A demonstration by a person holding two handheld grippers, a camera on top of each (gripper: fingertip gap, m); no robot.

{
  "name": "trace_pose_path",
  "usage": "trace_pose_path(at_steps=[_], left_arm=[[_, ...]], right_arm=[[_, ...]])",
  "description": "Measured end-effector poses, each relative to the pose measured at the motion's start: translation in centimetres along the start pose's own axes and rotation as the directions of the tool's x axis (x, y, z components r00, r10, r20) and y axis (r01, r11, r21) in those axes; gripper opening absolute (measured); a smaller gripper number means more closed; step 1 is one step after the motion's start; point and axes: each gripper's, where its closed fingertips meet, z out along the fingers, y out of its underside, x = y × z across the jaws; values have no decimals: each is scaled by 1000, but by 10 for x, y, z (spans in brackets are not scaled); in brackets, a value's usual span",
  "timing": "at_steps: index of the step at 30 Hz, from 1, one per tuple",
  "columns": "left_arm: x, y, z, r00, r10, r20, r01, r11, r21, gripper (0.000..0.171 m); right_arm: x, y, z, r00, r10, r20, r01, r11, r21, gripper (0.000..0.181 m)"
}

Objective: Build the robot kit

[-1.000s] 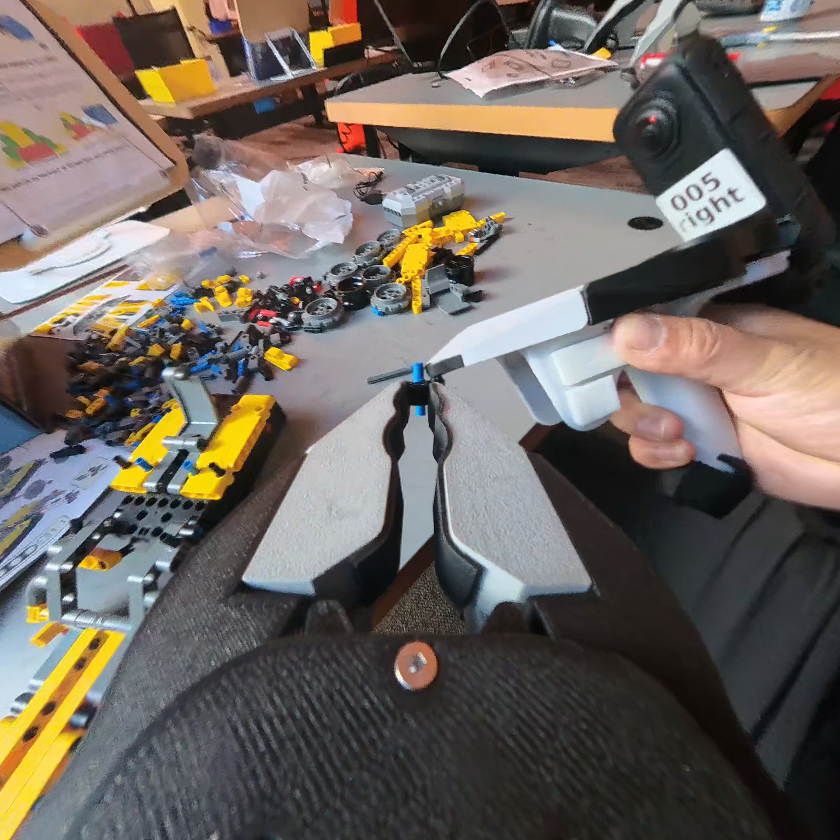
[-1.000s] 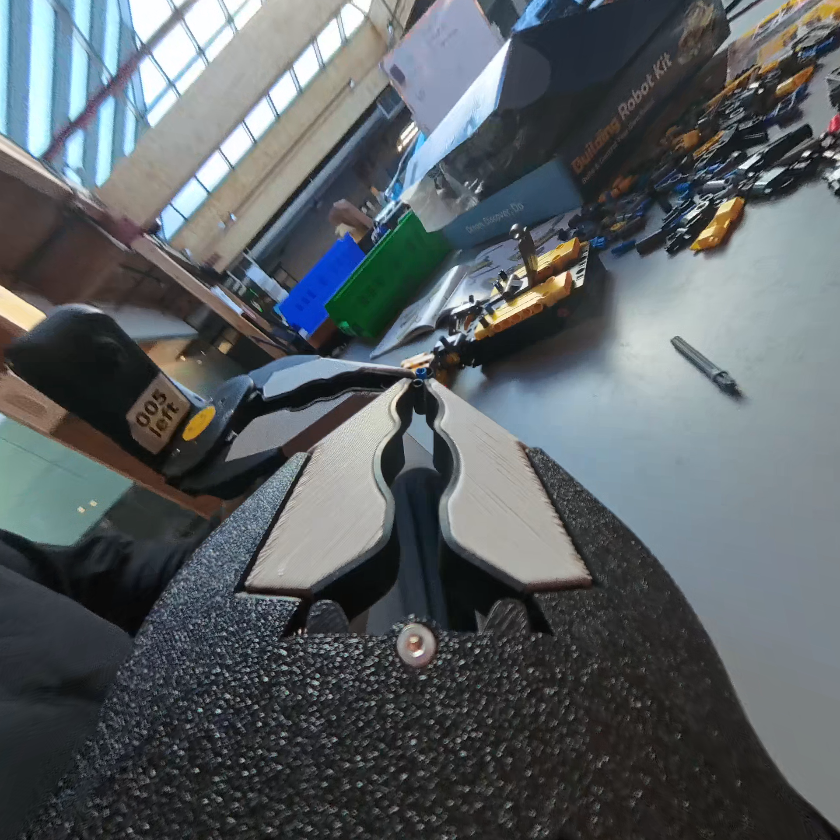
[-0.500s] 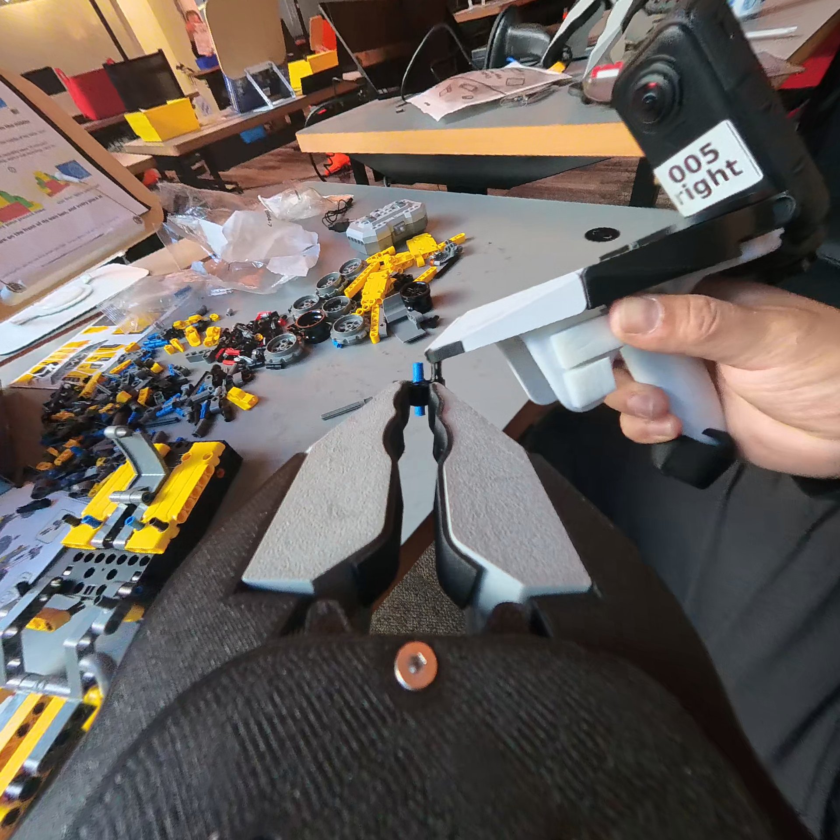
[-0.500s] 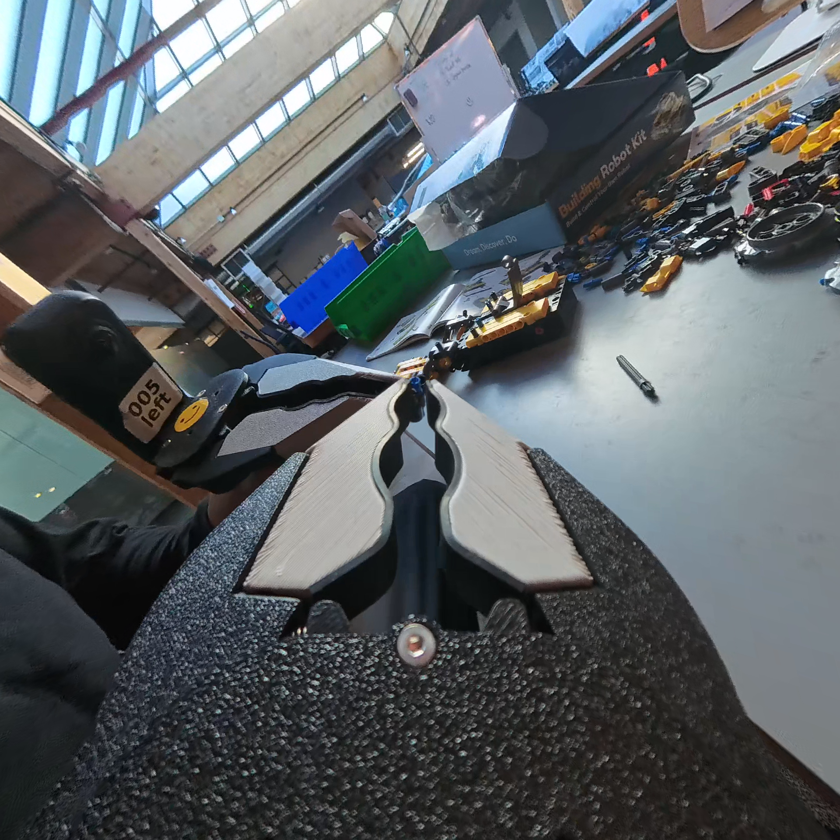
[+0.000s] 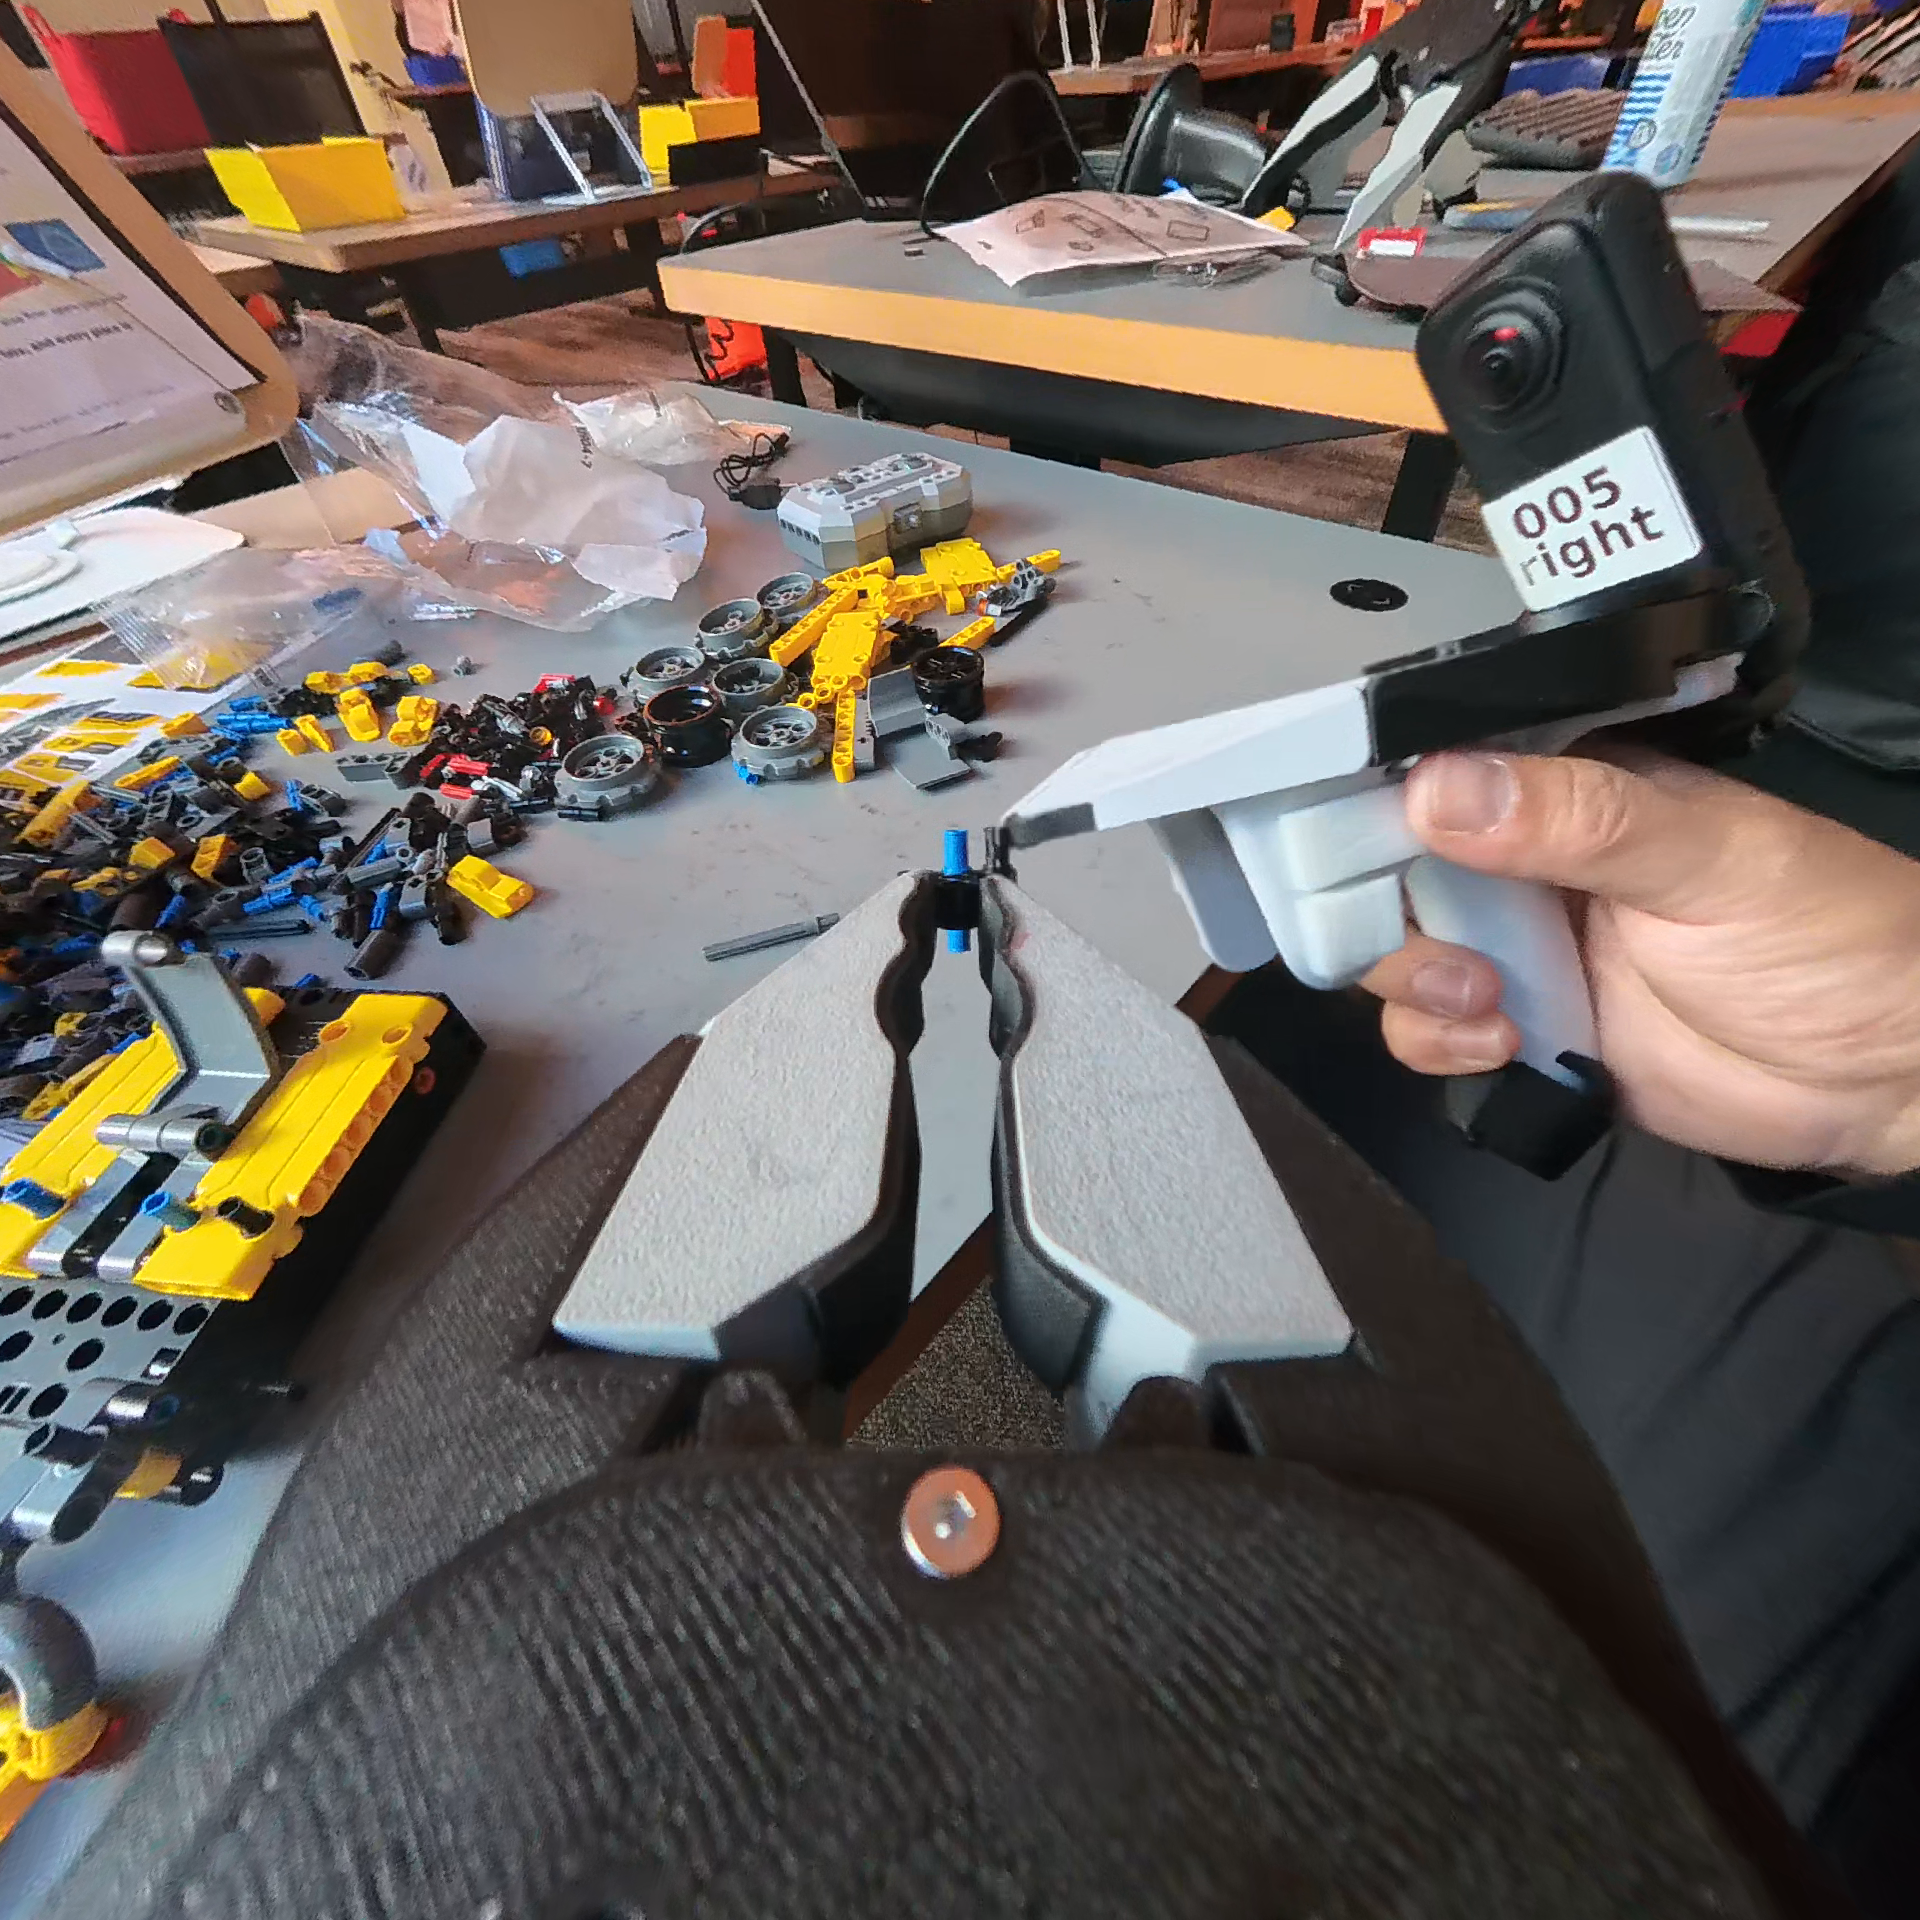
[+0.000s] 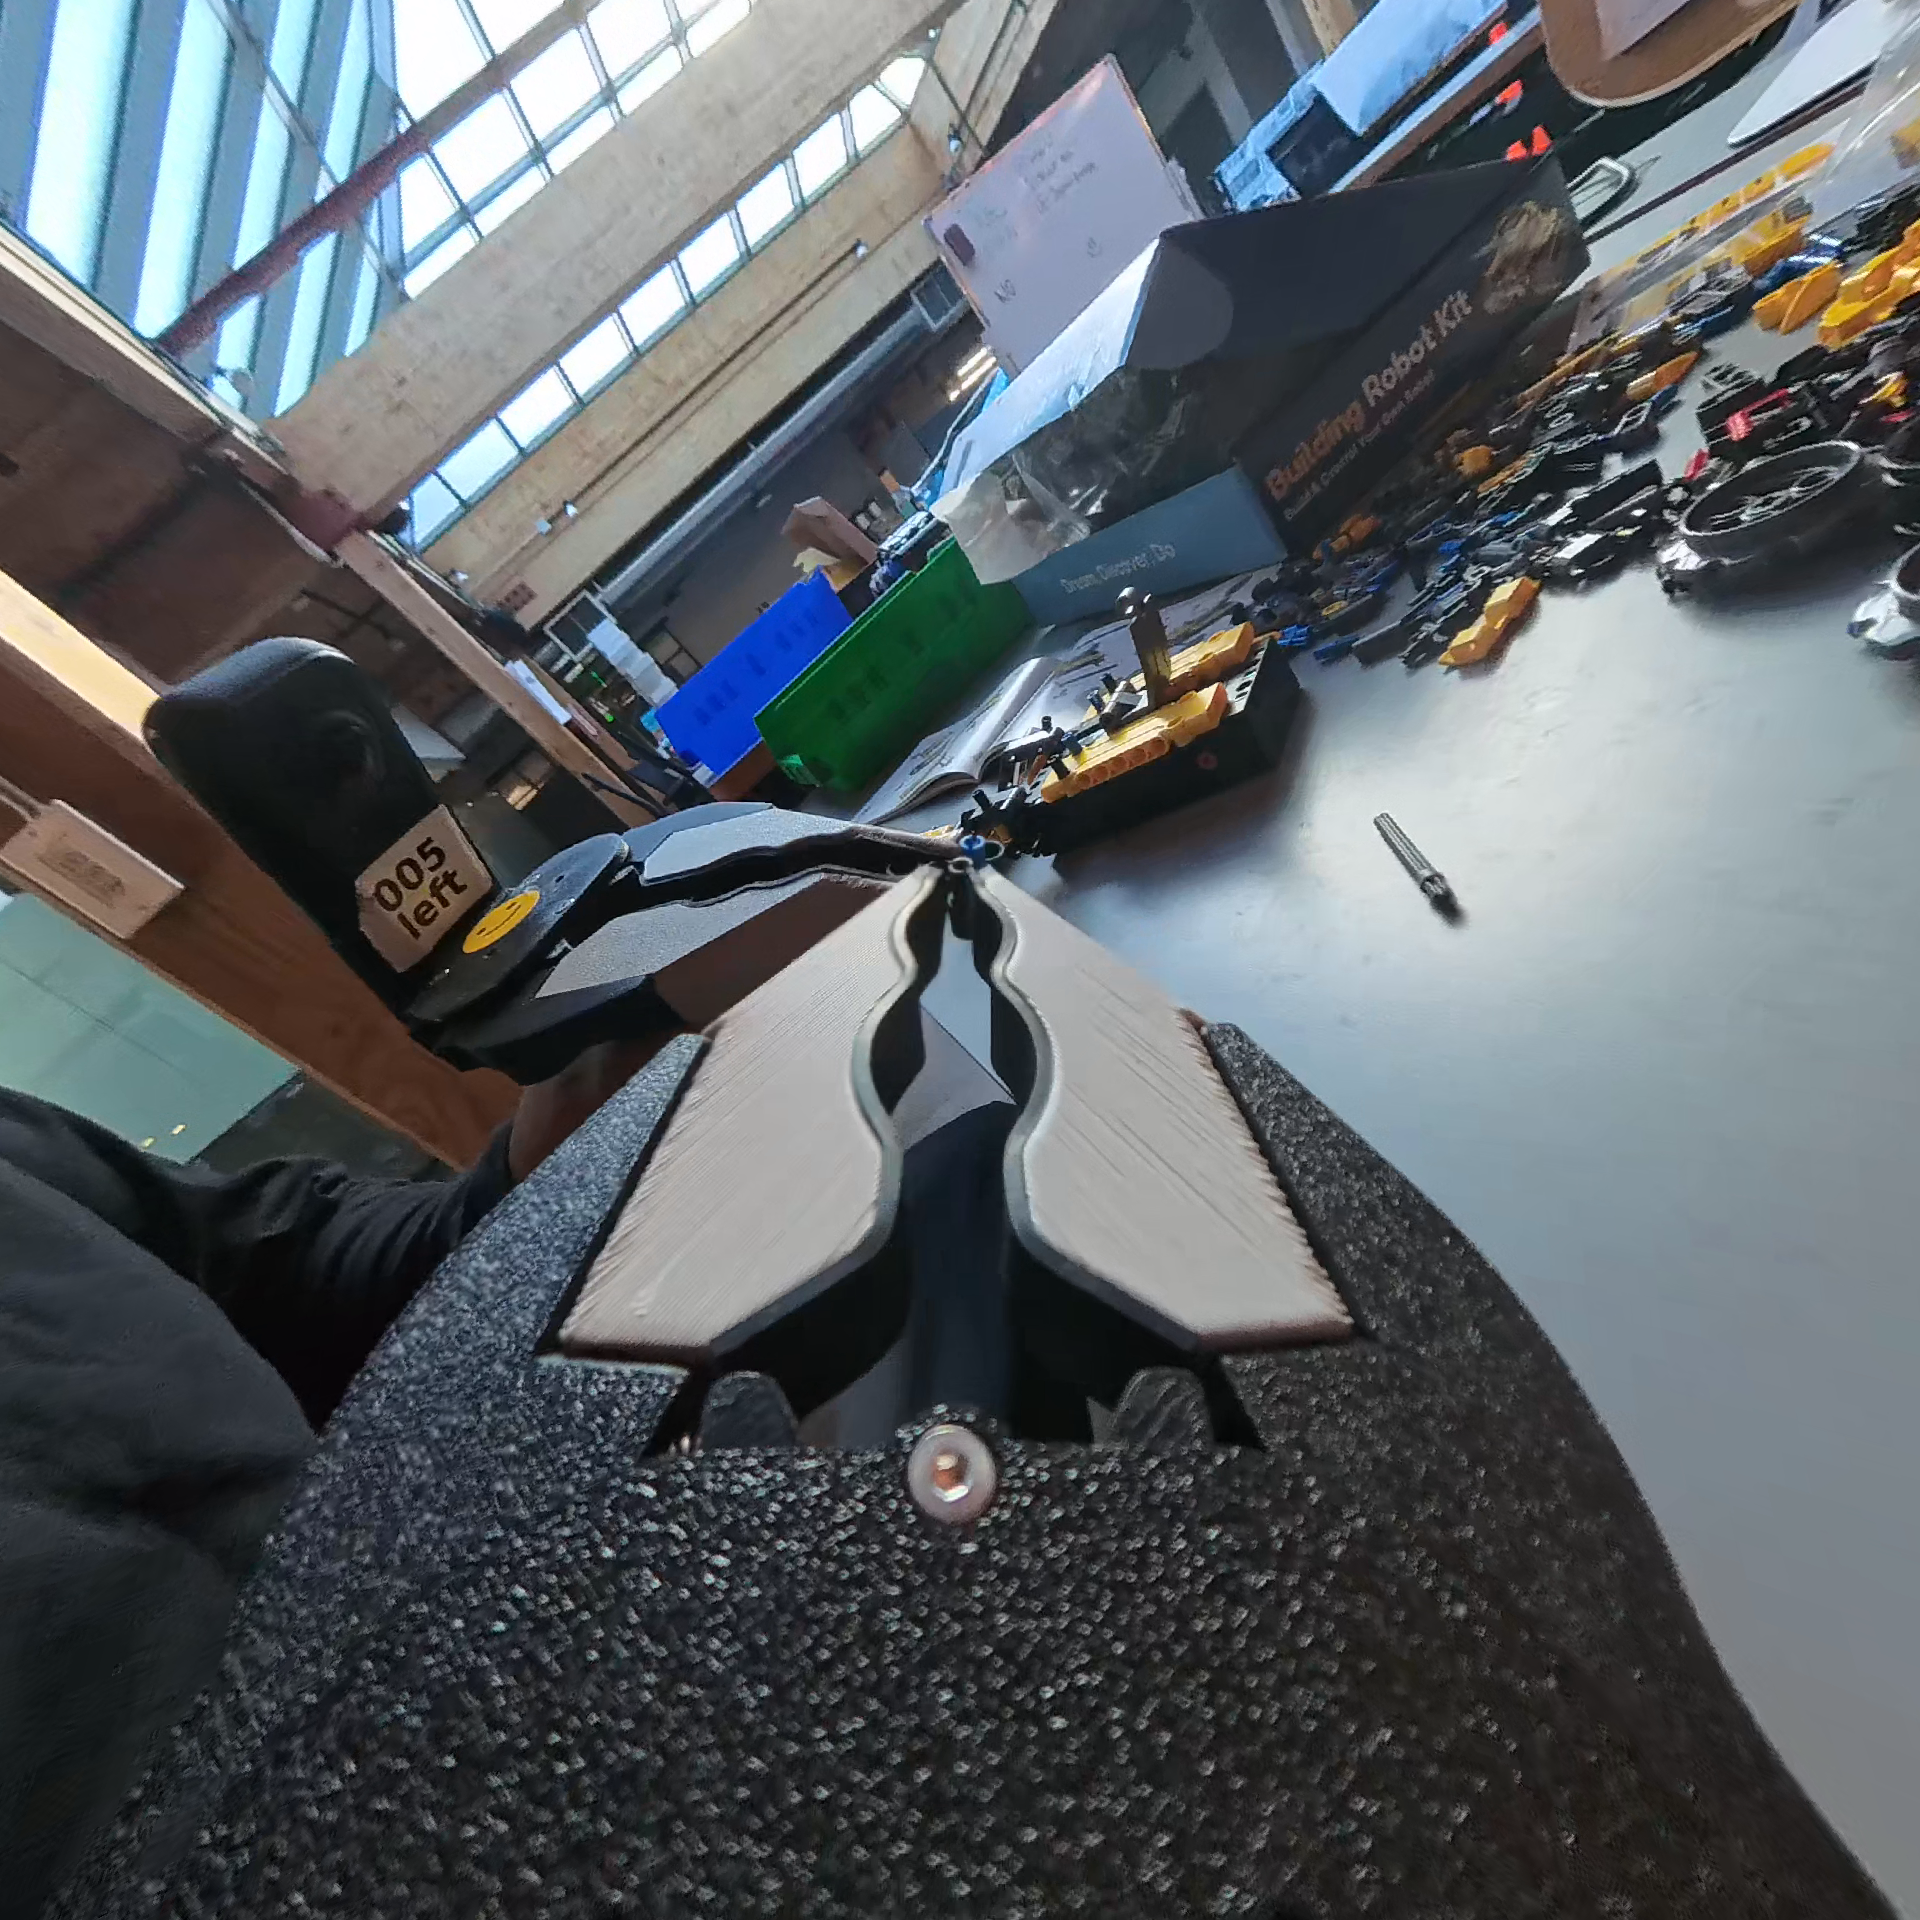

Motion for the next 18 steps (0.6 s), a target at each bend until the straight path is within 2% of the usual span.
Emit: trace_pose_path(at_steps=[5,10,15,18], left_arm=[[-1,-1,-2,1000,-14,1,14,1000,9,5],[-2,-3,-4,1000,-21,10,20,1000,22,5],[-5,-2,-2,1000,-11,-3,11,999,40,5],[-8,6,1,999,51,-2,-51,998,-27,4]], right_arm=[[0,2,7,1000,23,19,-22,1000,-5,8],[-3,1,11,998,-58,-20,58,998,-12,4],[2,3,13,999,-43,-25,42,998,-45,3],[8,6,16,997,-41,-61,38,998,-46,1]])
